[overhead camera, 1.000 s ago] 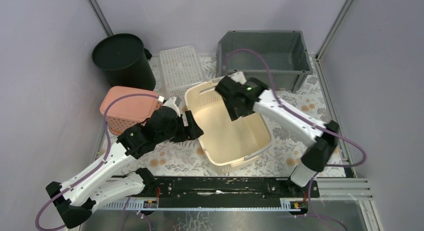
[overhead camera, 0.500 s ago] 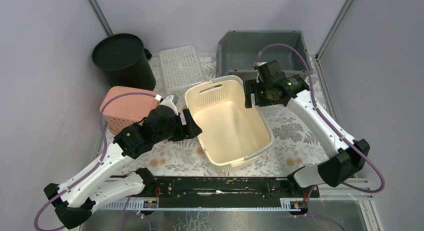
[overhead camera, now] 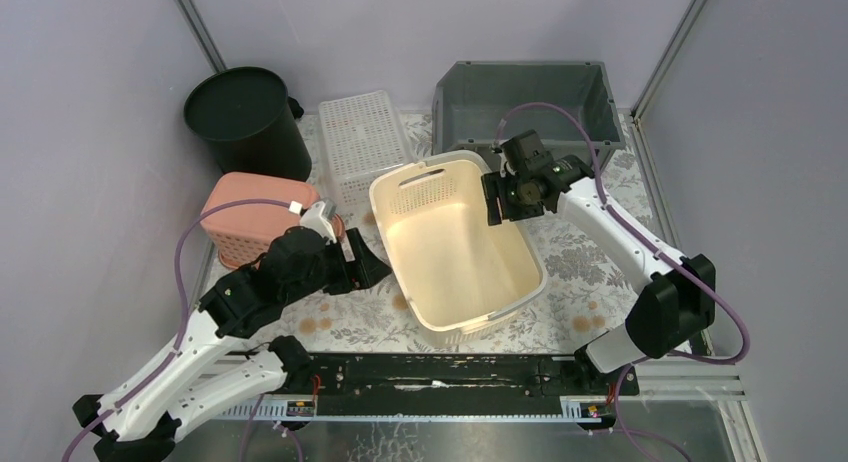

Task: Turn the large container upside down
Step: Turn the container upside down at the center of the board.

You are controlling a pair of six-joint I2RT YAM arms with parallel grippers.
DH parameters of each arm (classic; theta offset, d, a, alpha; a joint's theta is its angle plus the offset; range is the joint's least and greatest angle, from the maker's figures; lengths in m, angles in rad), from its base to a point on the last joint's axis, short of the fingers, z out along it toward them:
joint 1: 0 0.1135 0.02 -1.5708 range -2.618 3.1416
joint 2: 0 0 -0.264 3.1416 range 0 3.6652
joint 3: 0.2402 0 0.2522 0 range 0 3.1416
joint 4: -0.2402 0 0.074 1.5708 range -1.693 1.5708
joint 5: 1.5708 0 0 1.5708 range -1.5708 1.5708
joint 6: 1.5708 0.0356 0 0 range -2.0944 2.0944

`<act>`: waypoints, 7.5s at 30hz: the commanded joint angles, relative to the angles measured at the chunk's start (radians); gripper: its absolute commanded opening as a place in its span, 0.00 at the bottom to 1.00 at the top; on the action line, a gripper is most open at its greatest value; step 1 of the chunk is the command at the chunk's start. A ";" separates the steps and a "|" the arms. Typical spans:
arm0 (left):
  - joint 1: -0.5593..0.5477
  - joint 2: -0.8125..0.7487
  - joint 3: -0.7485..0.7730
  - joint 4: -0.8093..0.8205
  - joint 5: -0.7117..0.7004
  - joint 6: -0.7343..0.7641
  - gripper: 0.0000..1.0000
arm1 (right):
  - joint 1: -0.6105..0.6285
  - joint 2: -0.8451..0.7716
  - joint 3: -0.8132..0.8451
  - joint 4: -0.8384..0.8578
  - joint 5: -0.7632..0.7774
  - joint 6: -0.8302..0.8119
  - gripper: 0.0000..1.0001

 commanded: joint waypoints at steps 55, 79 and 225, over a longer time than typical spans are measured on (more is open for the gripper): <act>0.004 0.143 0.036 0.115 0.216 0.170 0.85 | 0.076 -0.040 0.208 -0.223 1.382 -0.351 0.00; 0.004 0.165 0.073 0.070 0.121 0.135 0.85 | 0.226 0.144 0.263 -0.439 0.840 0.181 1.00; -0.071 0.694 -0.262 1.128 0.097 -0.379 0.79 | 0.154 -0.326 -0.212 0.224 -0.194 0.234 0.57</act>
